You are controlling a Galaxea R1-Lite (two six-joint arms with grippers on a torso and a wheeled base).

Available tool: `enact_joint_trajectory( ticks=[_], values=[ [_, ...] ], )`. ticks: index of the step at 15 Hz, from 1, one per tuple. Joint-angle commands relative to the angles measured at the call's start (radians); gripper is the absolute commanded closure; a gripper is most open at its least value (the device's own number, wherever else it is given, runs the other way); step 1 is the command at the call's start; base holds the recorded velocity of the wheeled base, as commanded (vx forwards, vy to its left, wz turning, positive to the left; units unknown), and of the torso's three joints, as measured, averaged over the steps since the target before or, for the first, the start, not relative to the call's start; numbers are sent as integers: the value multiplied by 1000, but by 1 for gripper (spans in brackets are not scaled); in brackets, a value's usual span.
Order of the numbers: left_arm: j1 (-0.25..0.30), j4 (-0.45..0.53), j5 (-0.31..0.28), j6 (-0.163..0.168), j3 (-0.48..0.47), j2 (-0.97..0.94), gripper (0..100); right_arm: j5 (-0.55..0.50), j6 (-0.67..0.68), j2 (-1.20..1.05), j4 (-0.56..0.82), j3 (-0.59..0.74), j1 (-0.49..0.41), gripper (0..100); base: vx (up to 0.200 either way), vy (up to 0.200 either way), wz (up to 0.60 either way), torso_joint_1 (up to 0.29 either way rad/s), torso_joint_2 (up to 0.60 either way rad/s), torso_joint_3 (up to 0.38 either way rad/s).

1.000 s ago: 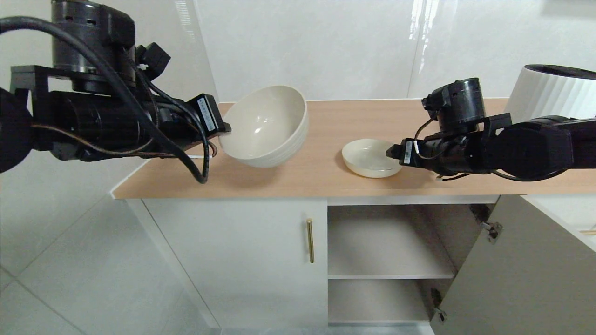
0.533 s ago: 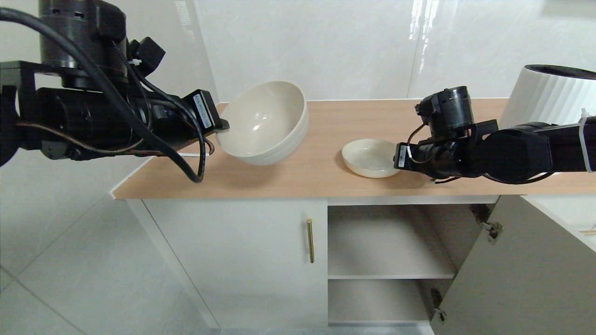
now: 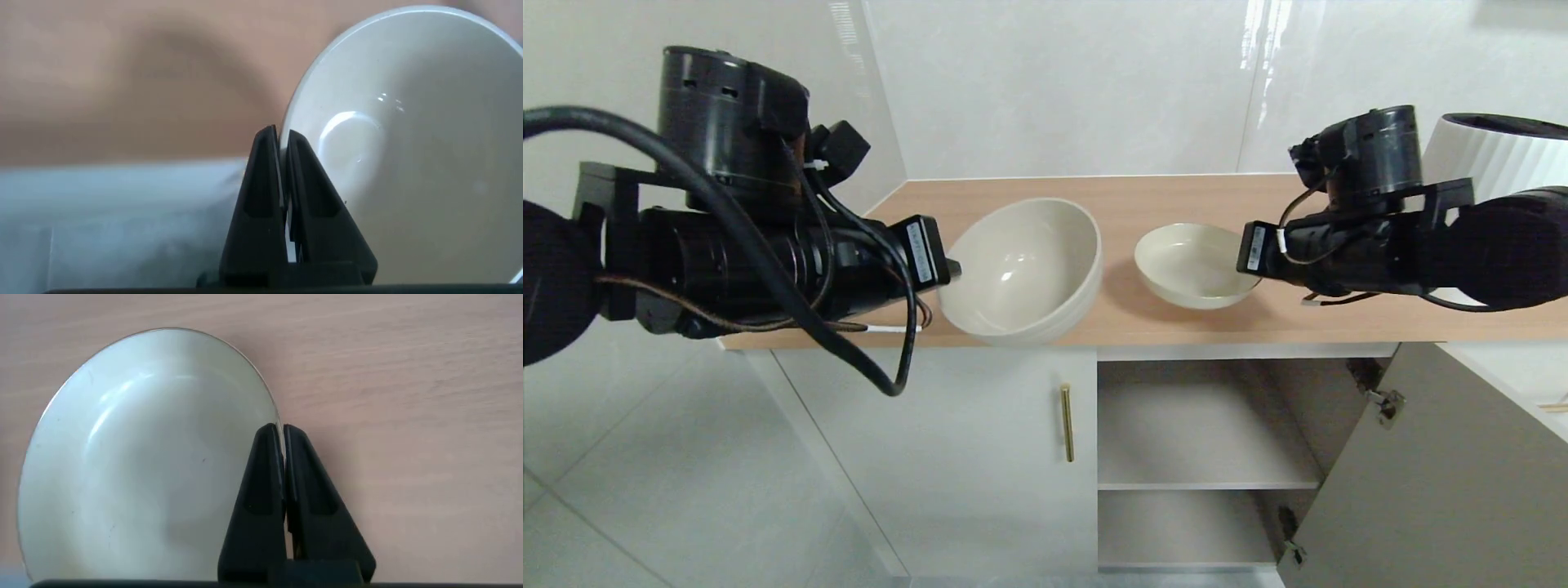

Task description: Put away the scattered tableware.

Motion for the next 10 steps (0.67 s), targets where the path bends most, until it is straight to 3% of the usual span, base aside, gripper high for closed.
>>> enact_joint_trajectory(
  ticks=[1, 5, 6, 8, 10],
  values=[
    [-27, 0, 2, 0, 67, -21, 100, 115, 0, -186, 26, 115, -2, 100, 0, 0, 0, 0, 0, 0],
    [-60, -20, 2, -4, 200, -89, 100, 230, 3, -298, 280, 178, -13, 100, 0, 0, 0, 0, 0, 0],
    [-62, -43, 2, -6, 259, -103, 100, 248, 4, -323, 289, 227, -13, 100, 0, 0, 0, 0, 0, 0],
    [-76, -93, -1, -7, 325, -104, 100, 282, 3, -359, 291, 295, -10, 100, -200, 0, 0, 2, 0, 0],
    [-90, -98, 1, -6, 331, -92, 100, 294, 3, -366, 289, 333, -10, 100, -200, 0, 0, 19, 2, 2]
  ],
)
